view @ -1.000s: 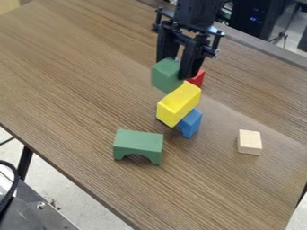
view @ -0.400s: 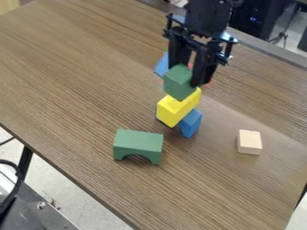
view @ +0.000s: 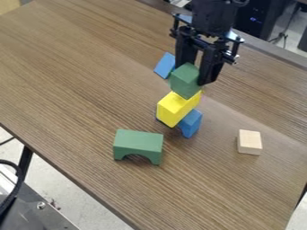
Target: Put the green cube on top of the yellow block
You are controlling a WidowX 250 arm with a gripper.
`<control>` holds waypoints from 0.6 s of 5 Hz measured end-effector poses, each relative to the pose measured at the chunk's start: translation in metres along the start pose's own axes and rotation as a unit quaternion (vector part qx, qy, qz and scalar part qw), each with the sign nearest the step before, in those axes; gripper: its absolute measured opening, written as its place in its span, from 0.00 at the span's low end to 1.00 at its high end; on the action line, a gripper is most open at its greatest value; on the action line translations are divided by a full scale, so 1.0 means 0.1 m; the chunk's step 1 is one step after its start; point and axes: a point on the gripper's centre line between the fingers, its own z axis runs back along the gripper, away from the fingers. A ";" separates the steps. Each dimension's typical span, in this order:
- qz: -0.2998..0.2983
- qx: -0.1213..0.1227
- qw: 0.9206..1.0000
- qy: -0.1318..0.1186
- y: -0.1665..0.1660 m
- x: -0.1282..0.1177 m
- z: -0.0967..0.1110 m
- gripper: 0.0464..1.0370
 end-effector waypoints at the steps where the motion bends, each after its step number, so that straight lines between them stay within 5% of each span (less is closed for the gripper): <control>1: 0.007 -0.003 1.000 0.007 0.02 0.04 -0.03 0.52; 3: 0.032 -0.002 0.999 0.024 0.16 0.01 -0.06 0.52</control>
